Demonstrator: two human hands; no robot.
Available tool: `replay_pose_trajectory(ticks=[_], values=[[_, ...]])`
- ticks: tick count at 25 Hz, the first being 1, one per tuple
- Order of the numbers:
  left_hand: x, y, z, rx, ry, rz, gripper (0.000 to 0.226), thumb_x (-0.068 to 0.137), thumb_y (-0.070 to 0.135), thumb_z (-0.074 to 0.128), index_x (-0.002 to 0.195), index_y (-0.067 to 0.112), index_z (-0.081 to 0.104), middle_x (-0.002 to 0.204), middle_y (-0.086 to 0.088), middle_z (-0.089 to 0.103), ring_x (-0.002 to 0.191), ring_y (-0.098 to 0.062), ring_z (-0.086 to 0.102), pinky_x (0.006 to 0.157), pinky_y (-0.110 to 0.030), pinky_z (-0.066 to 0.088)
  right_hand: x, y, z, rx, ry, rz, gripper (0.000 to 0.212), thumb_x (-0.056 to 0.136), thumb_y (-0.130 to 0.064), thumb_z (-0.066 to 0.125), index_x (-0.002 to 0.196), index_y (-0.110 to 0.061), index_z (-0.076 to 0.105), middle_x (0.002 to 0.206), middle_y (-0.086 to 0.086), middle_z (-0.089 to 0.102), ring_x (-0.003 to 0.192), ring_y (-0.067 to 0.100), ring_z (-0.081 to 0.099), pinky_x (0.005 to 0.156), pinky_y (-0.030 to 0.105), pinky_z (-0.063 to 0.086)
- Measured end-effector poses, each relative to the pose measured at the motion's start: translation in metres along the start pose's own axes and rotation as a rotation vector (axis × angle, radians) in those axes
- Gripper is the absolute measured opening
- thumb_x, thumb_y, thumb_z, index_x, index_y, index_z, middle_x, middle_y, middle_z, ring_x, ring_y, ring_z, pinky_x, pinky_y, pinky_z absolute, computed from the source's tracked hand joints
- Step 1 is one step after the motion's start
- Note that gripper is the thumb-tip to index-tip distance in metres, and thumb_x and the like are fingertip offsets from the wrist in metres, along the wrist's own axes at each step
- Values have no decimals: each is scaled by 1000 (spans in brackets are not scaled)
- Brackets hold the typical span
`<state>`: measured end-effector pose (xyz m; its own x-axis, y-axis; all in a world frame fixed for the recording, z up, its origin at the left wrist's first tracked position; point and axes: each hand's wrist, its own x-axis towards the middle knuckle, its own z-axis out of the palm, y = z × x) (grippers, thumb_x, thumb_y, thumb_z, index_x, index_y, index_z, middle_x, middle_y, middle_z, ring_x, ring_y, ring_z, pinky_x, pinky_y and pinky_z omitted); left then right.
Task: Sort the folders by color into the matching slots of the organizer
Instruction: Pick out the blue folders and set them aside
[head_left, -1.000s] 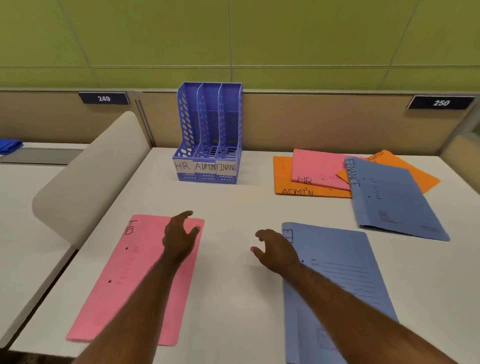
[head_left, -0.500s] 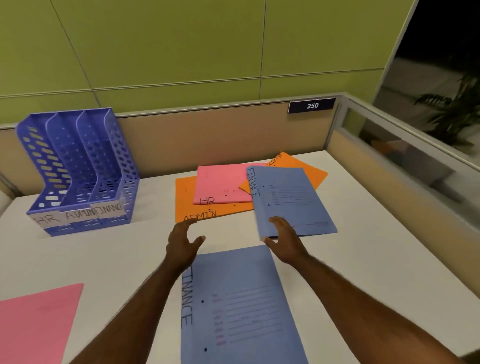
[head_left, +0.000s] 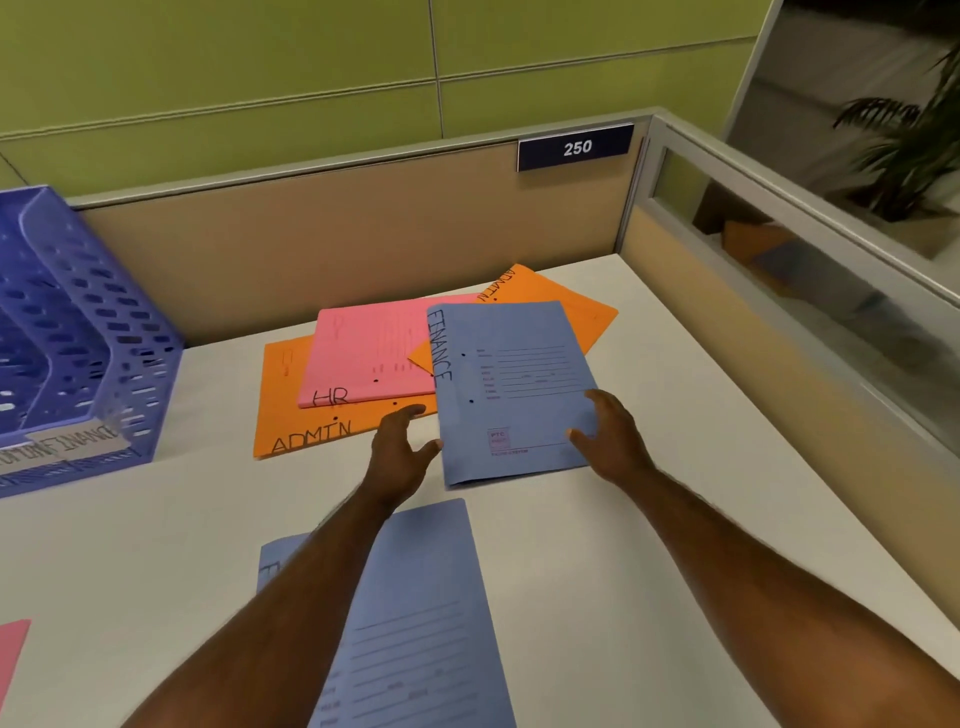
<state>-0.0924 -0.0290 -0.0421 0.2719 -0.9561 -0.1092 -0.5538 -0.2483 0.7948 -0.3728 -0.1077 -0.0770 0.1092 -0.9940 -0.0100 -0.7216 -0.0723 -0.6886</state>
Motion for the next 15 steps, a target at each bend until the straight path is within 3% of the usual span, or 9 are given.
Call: replay_pose_trajectory(ticks=[8,13,15], values=[[40,13,37,-90,-52,-97,68,85,15,71,142,7,36,146,-13,40,132,-28,41,110,-49,39,30,23,4,118,16,89,68,85,-22,70,141,-2,36,142,17,43,129,31,44,104,37,38],[55,19,54,-340,10,-321,65,85,14,71,139,8,34,136,-12,50,110,-25,54,92,-40,49,31,32,14,151,25,107,72,81,-19,75,139,0,36,136,19,46,124,33,46,100,36,40],[60,19,55,-441,36,-434,49,87,15,68,129,7,43,130,-13,57,100,-27,61,83,-39,52,31,34,16,146,25,119,76,79,-16,76,140,1,34,138,19,44,126,32,44,99,31,36]])
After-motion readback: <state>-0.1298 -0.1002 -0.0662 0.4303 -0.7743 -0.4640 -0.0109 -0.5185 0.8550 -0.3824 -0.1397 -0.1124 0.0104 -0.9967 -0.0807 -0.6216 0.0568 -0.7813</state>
